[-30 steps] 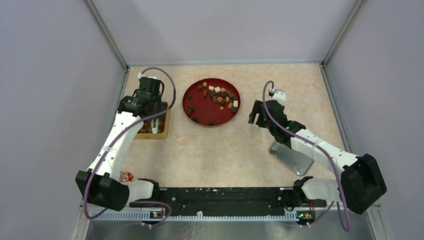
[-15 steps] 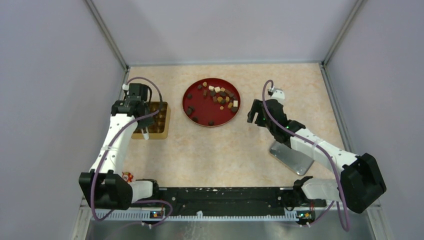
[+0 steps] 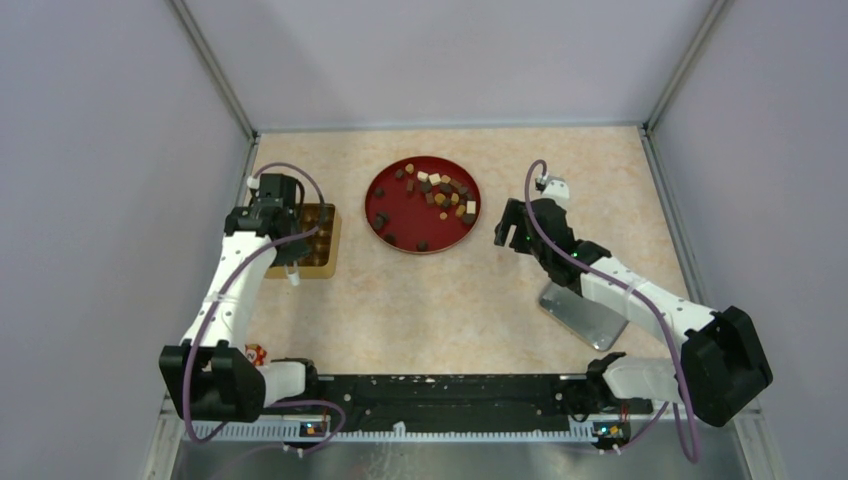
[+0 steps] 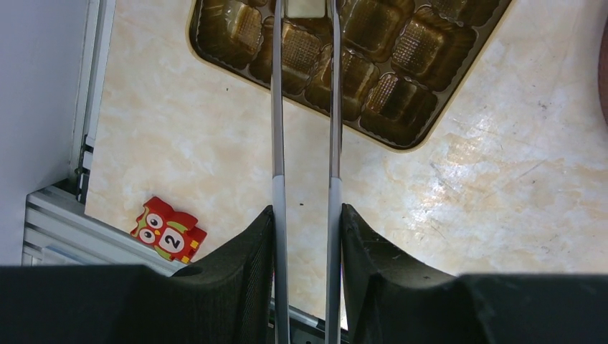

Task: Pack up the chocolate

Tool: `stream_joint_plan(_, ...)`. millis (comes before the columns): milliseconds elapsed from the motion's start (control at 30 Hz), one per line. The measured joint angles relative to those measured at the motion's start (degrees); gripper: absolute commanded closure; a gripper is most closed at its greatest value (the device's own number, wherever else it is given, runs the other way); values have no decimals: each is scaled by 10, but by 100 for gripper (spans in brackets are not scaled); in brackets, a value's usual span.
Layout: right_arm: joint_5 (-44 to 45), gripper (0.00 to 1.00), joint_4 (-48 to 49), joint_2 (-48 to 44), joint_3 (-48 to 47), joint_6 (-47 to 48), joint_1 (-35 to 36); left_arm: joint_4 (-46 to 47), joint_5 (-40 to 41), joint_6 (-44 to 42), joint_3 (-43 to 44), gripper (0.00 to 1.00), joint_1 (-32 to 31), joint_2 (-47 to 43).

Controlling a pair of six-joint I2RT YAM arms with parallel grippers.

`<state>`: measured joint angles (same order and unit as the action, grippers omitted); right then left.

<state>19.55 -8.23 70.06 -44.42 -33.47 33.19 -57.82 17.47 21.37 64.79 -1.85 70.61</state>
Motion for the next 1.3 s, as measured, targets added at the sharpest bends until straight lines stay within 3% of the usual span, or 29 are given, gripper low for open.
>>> stream_joint_plan(167, 0, 25, 0, 0, 0, 0, 0, 4, -1, -1, 0, 51, 0, -4)
stream_joint_plan(200, 0, 25, 0, -1, 0, 0, 0, 4, -1, -1, 0, 56, 0, -5)
stream_joint_plan(300, 0, 25, -1, -4, 0, 0, 0, 4, -5, -3, 0, 87, 0, -9)
stream_joint_plan(367, 0, 25, -1, -7, 0, 0, 0, 1, -13, -7, 4, 96, 0, -10)
stream_joint_plan(433, 0, 25, -1, -7, 0, 0, 0, -2, -27, -14, 18, 97, 0, -11)
stream_joint_plan(667, 0, 25, -1, -13, 0, -1, 0, 17, -81, -33, 67, 95, -22, -30)
stream_joint_plan(800, 0, 25, -5, -22, 1, -2, 0, 47, -101, -30, 71, 91, -83, -15)
stream_joint_plan(1000, 6, 25, -24, -51, 2, -6, 0, 114, -127, -15, 96, 88, -220, 87)
stream_joint_plan(1133, 18, 25, -38, -80, 3, -10, 0, 151, -147, -13, 108, 85, -246, 143)
stream_joint_plan(1300, 32, 25, -56, -107, 9, -16, 0, 181, -156, -5, 125, 73, -261, 191)
